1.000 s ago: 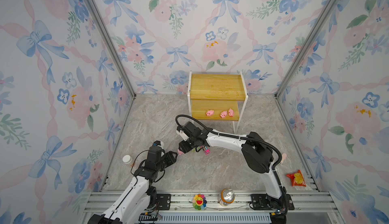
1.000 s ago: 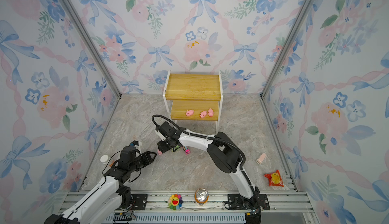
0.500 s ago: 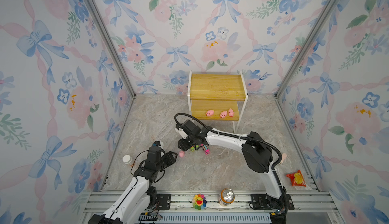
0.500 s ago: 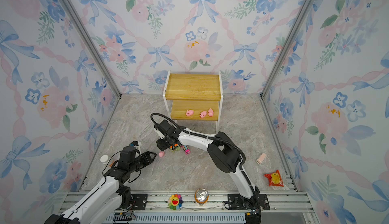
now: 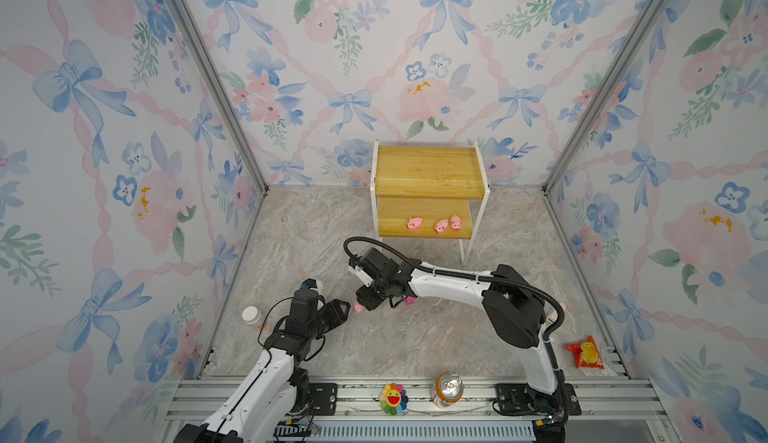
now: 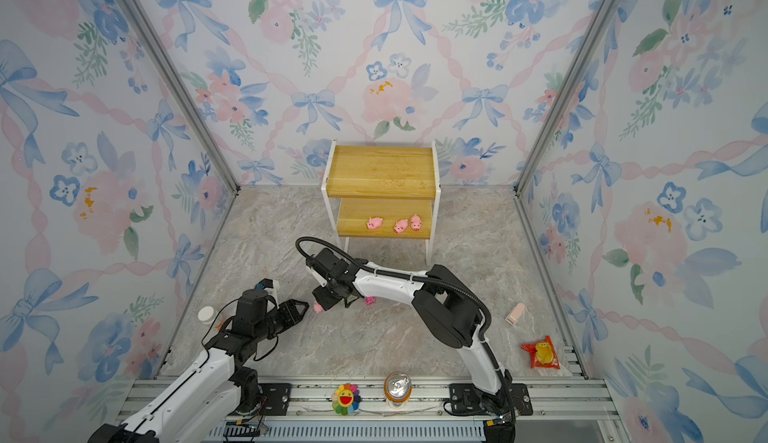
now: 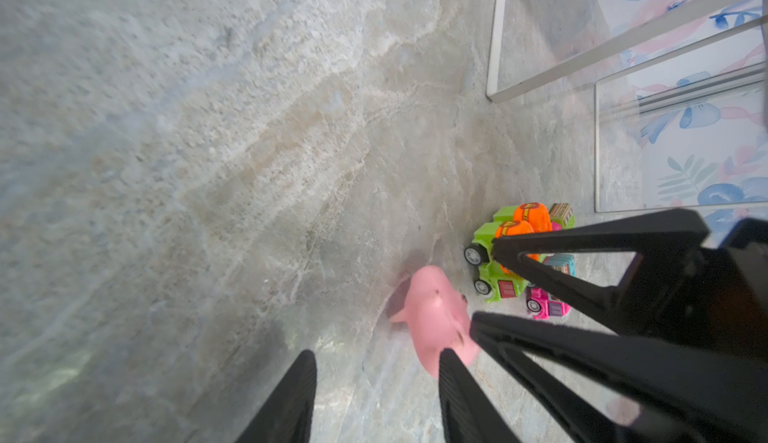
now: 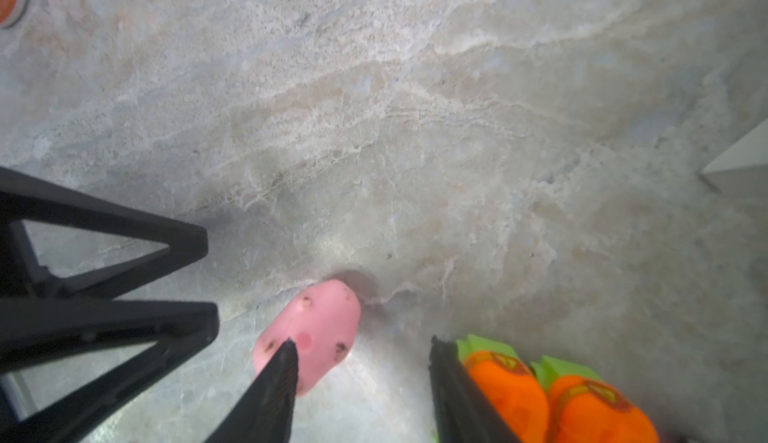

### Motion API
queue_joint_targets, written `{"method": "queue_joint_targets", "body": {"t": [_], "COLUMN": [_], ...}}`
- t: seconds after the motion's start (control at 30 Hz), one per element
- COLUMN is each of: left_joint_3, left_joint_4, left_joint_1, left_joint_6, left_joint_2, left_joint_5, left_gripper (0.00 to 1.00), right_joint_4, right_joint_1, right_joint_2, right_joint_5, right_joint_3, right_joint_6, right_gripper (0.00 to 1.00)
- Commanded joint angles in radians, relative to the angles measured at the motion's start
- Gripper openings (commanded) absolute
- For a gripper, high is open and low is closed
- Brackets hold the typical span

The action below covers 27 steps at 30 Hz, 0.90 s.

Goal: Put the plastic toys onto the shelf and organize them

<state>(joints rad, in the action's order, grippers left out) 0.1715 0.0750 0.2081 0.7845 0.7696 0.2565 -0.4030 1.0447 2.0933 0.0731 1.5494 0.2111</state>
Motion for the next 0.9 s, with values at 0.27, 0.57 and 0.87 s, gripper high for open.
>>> {"method": "queue_joint_targets", "body": {"t": [0.27,0.57,0.87], "left_joint_3": [-0.021,-0.02,-0.021], "left_joint_4": [-0.02,-0.02,-0.021], "left_joint_1": [-0.01,-0.014,-0.016], "left_joint_6": [-0.014,-0.014,-0.014], "left_joint_2": [0.0,0.001,0.0], "left_joint_5": [0.021,0.024,0.026], "left_gripper": [0.5,0.5,0.5], "right_joint_4": [0.016,-0.012,-0.041], "right_joint_1": [0.042,0.045,0.052], "right_joint_2": [-0.08,-0.049,-0.013], "right_joint_5": [-0.029,-0.036,-0.076], "right_joint_3": [-0.062,-0.039,-0.031], "right_joint_6": [-0.075,-0.081,-0.081], "right_gripper": [0.54,0.52,0.51]}}
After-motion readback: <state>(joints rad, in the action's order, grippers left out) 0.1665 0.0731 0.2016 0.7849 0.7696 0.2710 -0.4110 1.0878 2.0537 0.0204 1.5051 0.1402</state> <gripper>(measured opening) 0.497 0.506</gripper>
